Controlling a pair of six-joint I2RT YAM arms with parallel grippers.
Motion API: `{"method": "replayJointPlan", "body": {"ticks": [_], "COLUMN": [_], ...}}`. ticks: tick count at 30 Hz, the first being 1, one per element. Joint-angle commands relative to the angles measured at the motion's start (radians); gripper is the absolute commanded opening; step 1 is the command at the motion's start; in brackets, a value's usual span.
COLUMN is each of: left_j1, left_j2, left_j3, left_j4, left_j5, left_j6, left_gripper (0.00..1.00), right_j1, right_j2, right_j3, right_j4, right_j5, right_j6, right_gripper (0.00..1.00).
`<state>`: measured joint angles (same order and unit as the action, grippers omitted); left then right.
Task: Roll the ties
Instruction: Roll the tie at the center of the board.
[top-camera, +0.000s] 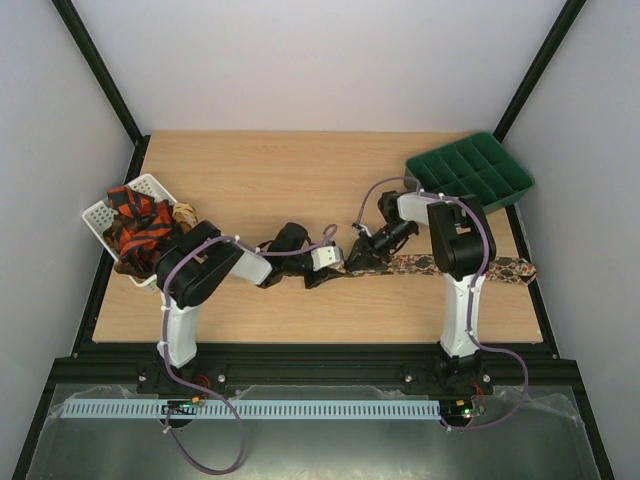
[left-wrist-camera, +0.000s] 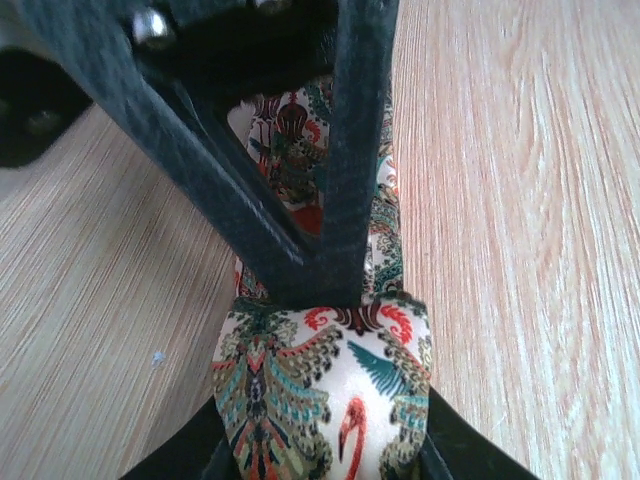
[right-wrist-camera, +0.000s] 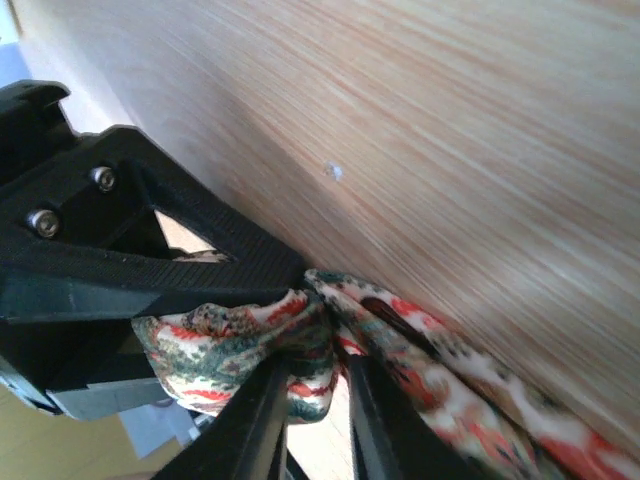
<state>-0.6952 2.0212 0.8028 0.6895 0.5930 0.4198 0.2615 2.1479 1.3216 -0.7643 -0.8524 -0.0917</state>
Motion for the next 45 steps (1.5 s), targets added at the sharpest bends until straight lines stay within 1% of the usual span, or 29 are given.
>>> {"method": "replayJointPlan", "body": {"ticks": [1,4,6,7,11,17,21,23,24,25,27,28,29,32,34,35,37,40,41,45], "left_j1": [0.01,0.006,0.005,0.006,-0.006,-0.007,-0.007,-0.007,-0.007,-0.007,-0.007,-0.007,-0.007,0.007,0.023,0.032,0.047,0.054,0.053,0.043], "left_j2": [-0.045,-0.05,-0.043,-0.043,-0.02,-0.018,-0.006,-0.003,-0.003,-0.001,0.002,0.004,0.005,0.003,-0.012,-0.027,-0.06,-0.093,-0.092,-0.051], "left_j3": [0.044,0.091,0.124,0.131,0.191,0.2,0.214,0.217,0.217,0.217,0.22,0.223,0.228,0.233,0.226,0.215,0.174,0.114,0.095,0.062], "left_j4": [-0.423,-0.55,-0.615,-0.625,-0.697,-0.714,-0.725,-0.726,-0.727,-0.729,-0.73,-0.733,-0.736,-0.732,-0.704,-0.676,-0.596,-0.45,-0.377,-0.174], "left_j5": [-0.103,-0.16,-0.182,-0.178,-0.192,-0.189,-0.19,-0.191,-0.191,-0.191,-0.193,-0.194,-0.191,-0.167,-0.137,-0.107,-0.04,0.035,0.05,0.081], "left_j6": [0.115,0.141,0.139,0.134,0.123,0.123,0.123,0.122,0.122,0.123,0.121,0.12,0.118,0.098,0.08,0.072,0.058,0.041,0.022,-0.084], "left_gripper": [0.26,0.28,0.29,0.3,0.31,0.32,0.33,0.33,0.33,0.33,0.35,0.36,0.37,0.46,0.56,0.63,0.7,0.78,0.8,0.82], "right_j1": [-0.029,-0.034,-0.033,-0.031,-0.001,0.029,0.048,0.056,0.057,0.058,0.057,0.056,0.055,0.036,0.02,0.011,-0.002,-0.022,-0.028,-0.054], "right_j2": [-0.076,-0.128,-0.151,-0.157,-0.14,-0.09,-0.054,-0.041,-0.036,-0.032,-0.038,-0.04,-0.043,-0.038,-0.036,-0.036,-0.033,-0.024,-0.021,-0.029], "right_j3": [0.017,0.017,-0.003,-0.012,-0.012,-0.012,-0.014,-0.015,-0.014,-0.013,-0.016,-0.02,-0.022,-0.033,-0.05,-0.06,-0.077,-0.103,-0.112,-0.152], "right_j4": [-0.026,-0.049,-0.02,0.003,0.045,0.11,0.129,0.125,0.124,0.128,0.143,0.15,0.149,0.133,0.138,0.145,0.156,0.171,0.175,0.209], "right_j5": [0.11,0.048,-0.006,-0.027,-0.072,-0.062,-0.047,-0.028,-0.022,-0.017,0.014,0.033,0.052,0.076,0.09,0.102,0.114,0.118,0.118,0.125], "right_j6": [-0.016,-0.012,0.024,0.048,0.106,0.15,0.156,0.145,0.142,0.138,0.134,0.126,0.113,0.072,0.046,0.031,0.002,-0.023,-0.03,-0.04], "right_gripper": [0.25,0.38,0.46,0.48,0.49,0.47,0.44,0.42,0.38,0.31,0.12,0.05,0.02,0.01,0.01,0.01,0.01,0.01,0.01,0.02]}}
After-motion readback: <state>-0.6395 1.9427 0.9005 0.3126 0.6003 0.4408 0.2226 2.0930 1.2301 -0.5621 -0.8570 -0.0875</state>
